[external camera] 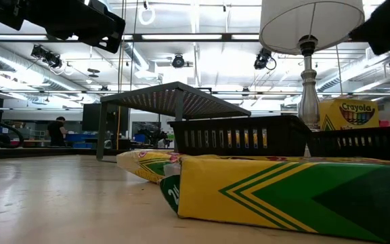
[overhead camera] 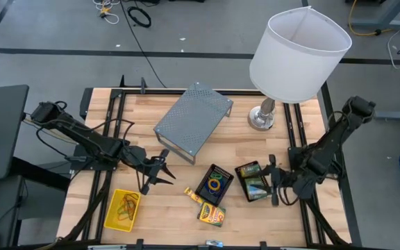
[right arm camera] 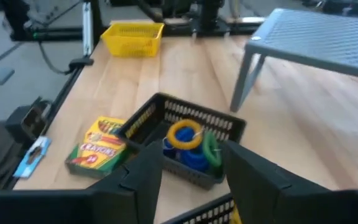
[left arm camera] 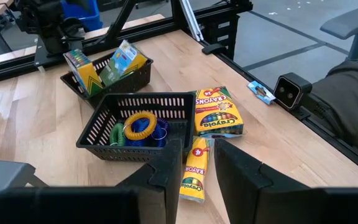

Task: Pick & Place Office Desk Supplies
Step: Put the box of crayons into right black bin

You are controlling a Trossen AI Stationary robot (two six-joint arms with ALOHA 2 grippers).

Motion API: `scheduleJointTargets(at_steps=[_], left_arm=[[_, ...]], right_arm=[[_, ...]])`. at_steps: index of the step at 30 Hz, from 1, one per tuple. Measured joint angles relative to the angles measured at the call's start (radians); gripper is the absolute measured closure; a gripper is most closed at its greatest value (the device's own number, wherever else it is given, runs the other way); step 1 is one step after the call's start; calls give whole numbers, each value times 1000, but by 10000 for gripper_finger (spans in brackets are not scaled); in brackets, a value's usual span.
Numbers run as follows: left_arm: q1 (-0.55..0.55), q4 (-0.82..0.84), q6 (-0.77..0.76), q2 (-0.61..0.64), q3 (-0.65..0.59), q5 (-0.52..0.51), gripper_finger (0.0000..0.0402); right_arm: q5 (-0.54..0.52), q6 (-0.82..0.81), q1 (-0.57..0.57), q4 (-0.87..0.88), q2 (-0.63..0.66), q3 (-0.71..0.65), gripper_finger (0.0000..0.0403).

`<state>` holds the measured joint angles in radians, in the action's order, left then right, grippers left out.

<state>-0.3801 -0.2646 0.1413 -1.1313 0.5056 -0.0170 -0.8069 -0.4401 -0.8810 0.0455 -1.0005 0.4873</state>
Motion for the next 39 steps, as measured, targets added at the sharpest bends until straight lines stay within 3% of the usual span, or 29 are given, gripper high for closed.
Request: scheduleJointTargets(at_steps=[4, 8, 12, 18, 21, 27, 35, 39], left_arm=[[0, 2, 0, 0, 0, 0, 298], [0, 6, 4, 0, 0, 0, 298], [0, 6, 6, 0, 0, 0, 298], [0, 8, 19, 0, 0, 0, 298], [0, 8, 31, 0, 0, 0, 298], [0, 7, 50, 0, 0, 0, 298], [0, 7, 50, 0, 0, 0, 298], [0, 7, 51, 0, 0, 0, 298]], right_arm=[[74, -76, 0, 143, -109, 114, 285], [172, -155, 0, 392, -302, 316, 382], [247, -250, 0, 713, -519, 577, 396], [501, -425, -3, 1055, -773, 867, 400], [554, -465, -19, 1079, -816, 909, 401], [557, -533, -33, 1151, -817, 913, 401], [645, -529, -9, 1190, -818, 860, 402], [631, -539, -8, 1212, -818, 860, 402]])
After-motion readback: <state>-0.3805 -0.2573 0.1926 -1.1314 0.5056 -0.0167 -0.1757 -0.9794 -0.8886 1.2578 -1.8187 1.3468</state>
